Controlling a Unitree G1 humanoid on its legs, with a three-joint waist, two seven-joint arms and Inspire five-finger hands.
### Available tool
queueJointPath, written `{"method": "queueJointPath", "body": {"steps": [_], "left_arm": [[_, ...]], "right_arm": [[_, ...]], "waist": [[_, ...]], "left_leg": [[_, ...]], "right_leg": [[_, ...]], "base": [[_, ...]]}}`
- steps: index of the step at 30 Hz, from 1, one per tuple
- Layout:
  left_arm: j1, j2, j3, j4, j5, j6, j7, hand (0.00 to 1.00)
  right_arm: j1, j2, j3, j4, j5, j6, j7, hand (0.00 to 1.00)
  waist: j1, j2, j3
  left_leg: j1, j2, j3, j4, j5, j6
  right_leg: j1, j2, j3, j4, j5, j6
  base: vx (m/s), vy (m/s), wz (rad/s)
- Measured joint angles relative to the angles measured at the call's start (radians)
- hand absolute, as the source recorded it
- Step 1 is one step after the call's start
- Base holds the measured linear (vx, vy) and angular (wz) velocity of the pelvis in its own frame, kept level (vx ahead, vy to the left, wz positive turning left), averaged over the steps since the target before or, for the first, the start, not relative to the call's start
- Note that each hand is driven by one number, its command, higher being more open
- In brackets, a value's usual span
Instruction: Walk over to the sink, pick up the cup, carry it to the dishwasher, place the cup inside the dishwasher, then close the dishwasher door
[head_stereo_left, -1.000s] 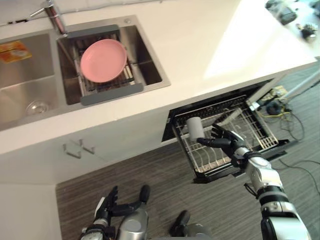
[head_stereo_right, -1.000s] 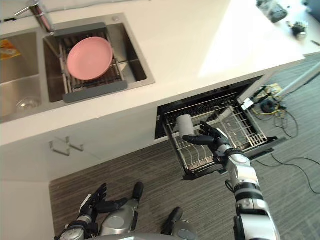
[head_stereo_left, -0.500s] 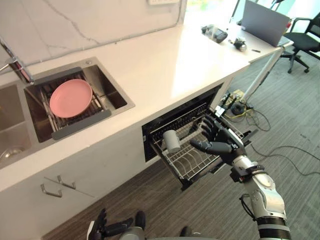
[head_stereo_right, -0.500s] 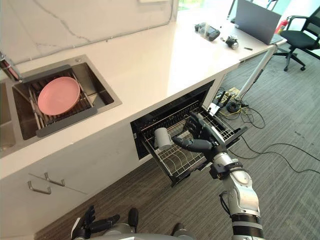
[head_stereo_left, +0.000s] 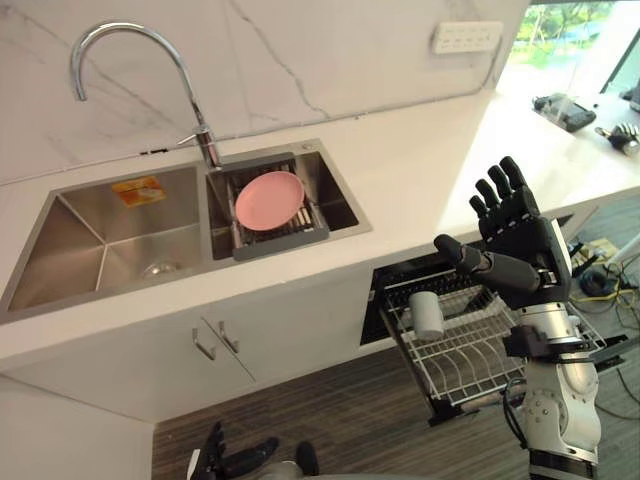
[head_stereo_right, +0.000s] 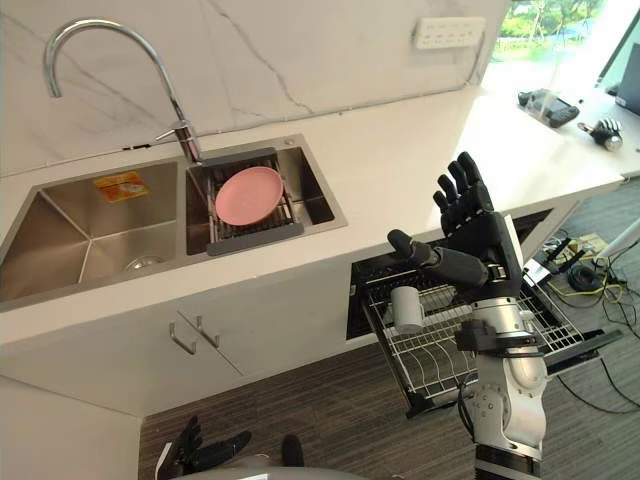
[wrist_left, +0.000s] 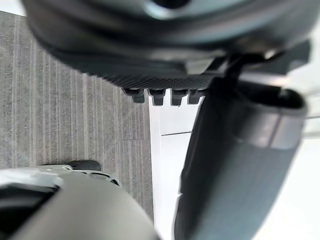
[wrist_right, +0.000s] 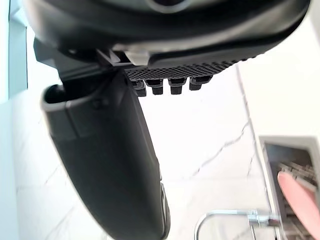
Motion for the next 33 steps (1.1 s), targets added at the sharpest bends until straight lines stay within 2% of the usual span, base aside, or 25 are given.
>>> {"method": "queueJointPath", "body": {"steps": [1, 2, 4, 6, 7, 10, 11, 13, 18, 21, 23, 29, 30, 33], "left_arm": [[-0.012, 0.013, -0.015, 0.005, 0.015, 0.006, 0.002, 1.00], [-0.033, 0.029, -0.039, 0.017, 0.034, 0.010, -0.001, 1.00], [-0.054, 0.046, -0.059, 0.033, 0.065, 0.007, -0.005, 1.00], [-0.059, 0.055, -0.061, 0.057, 0.092, 0.008, -0.004, 1.00], [-0.056, 0.060, -0.061, 0.064, 0.103, 0.008, -0.003, 1.00], [-0.047, 0.061, -0.055, 0.084, 0.107, 0.008, 0.001, 1.00], [-0.045, 0.059, -0.054, 0.089, 0.107, 0.009, 0.001, 1.00], [-0.031, 0.042, -0.018, 0.094, 0.108, 0.008, 0.001, 1.00], [-0.031, 0.038, -0.016, 0.075, 0.129, 0.008, 0.002, 1.00], [-0.046, 0.036, -0.016, 0.073, 0.124, 0.009, 0.011, 1.00], [-0.055, 0.027, -0.015, 0.073, 0.092, 0.017, 0.016, 1.00], [-0.058, 0.007, 0.011, 0.073, 0.084, 0.017, 0.029, 1.00], [-0.058, 0.006, 0.012, 0.073, 0.084, 0.016, 0.031, 1.00], [-0.066, -0.005, 0.024, 0.073, 0.086, 0.000, 0.050, 1.00]], "right_arm": [[0.005, 0.009, 0.000, -0.004, 0.000, -0.001, -0.007, 1.00], [0.027, 0.010, -0.003, -0.033, -0.001, -0.003, -0.031, 1.00], [0.077, 0.009, -0.019, -0.101, -0.002, -0.011, -0.054, 1.00], [0.088, 0.009, -0.026, -0.147, -0.001, -0.014, -0.045, 1.00], [0.088, 0.007, -0.035, -0.161, 0.003, -0.020, -0.039, 1.00], [0.077, 0.005, -0.044, -0.167, 0.036, -0.020, -0.032, 1.00], [0.077, 0.006, -0.048, -0.167, 0.037, -0.019, -0.032, 1.00], [0.091, 0.033, -0.056, -0.169, 0.039, -0.015, -0.047, 1.00], [0.147, 0.095, -0.005, -0.210, 0.026, -0.014, -0.047, 1.00], [0.160, 0.095, 0.024, -0.242, 0.026, -0.014, -0.040, 1.00], [0.171, 0.099, 0.026, -0.277, 0.026, -0.014, -0.035, 1.00], [0.199, 0.103, 0.048, -0.297, 0.026, -0.021, -0.015, 1.00], [0.198, 0.103, 0.048, -0.297, 0.026, -0.021, -0.014, 1.00], [0.193, 0.097, 0.047, -0.299, 0.026, -0.024, 0.007, 1.00]], "waist": [[-0.021, -0.002, 0.001], [-0.038, -0.008, -0.003], [-0.038, -0.020, -0.010], [-0.041, -0.036, -0.018], [-0.048, -0.046, -0.018], [-0.047, -0.046, -0.025], [-0.048, -0.044, -0.026], [-0.059, -0.039, -0.034], [-0.059, -0.033, -0.049], [-0.056, -0.031, -0.050], [-0.046, -0.019, -0.055], [-0.038, -0.007, -0.049], [-0.037, -0.003, -0.045], [-0.031, 0.004, -0.037]], "left_leg": [[-0.006, 0.004, -0.045, 0.002, 0.004, 0.004], [-0.010, 0.004, -0.099, -0.001, 0.009, 0.005], [-0.002, -0.014, -0.146, -0.014, 0.013, 0.000], [0.013, -0.040, -0.173, -0.023, 0.020, -0.005], [0.025, -0.056, -0.183, -0.030, 0.019, -0.004], [0.015, -0.047, -0.150, -0.036, -0.006, -0.011], [0.013, -0.040, -0.135, -0.037, -0.009, -0.014], [0.027, -0.010, -0.040, -0.036, -0.016, -0.030], [0.041, 0.010, -0.015, -0.031, -0.017, -0.032], [0.041, 0.017, -0.015, -0.036, -0.021, -0.034], [0.043, 0.017, -0.011, -0.036, -0.039, -0.033], [0.052, 0.024, 0.033, -0.016, -0.041, -0.036], [0.047, 0.024, 0.031, 0.001, -0.048, -0.036], [-0.047, 0.042, 0.030, 0.217, -0.155, -0.042]], "right_leg": [[-0.013, 0.071, 0.097, -0.034, -0.049, 0.033], [-0.019, 0.160, 0.220, -0.115, -0.096, 0.050], [-0.032, 0.225, 0.323, -0.197, -0.107, 0.058], [-0.050, 0.229, 0.346, -0.237, -0.079, 0.043], [-0.048, 0.221, 0.339, -0.264, -0.033, 0.041], [0.002, 0.236, 0.344, -0.399, -0.031, 0.050], [0.007, 0.242, 0.347, -0.420, -0.022, 0.054], [0.027, 0.253, 0.350, -0.448, -0.012, 0.055], [0.024, 0.274, 0.367, -0.443, 0.020, 0.060], [0.023, 0.280, 0.370, -0.439, 0.038, 0.062], [0.025, 0.280, 0.374, -0.441, 0.049, 0.061], [0.061, 0.276, 0.376, -0.474, 0.056, 0.059], [0.067, 0.276, 0.376, -0.479, 0.055, 0.059], [0.091, 0.276, 0.357, -0.502, 0.011, 0.043]], "base": [[0.11, 0.001, 1.18], [0.12, -0.015, 1.19], [0.14, -0.039, 1.01], [0.16, -0.065, 0.62], [0.15, -0.095, 0.34], [0.12, -0.099, -0.09], [0.11, -0.120, -0.29], [0.13, -0.109, -0.21], [0.09, -0.018, -0.12], [-0.01, 0.014, -0.02], [-0.08, 0.037, -0.07], [-0.05, 0.011, 0.02], [-0.04, -0.022, 0.09], [-0.03, -0.077, 0.09]]}}
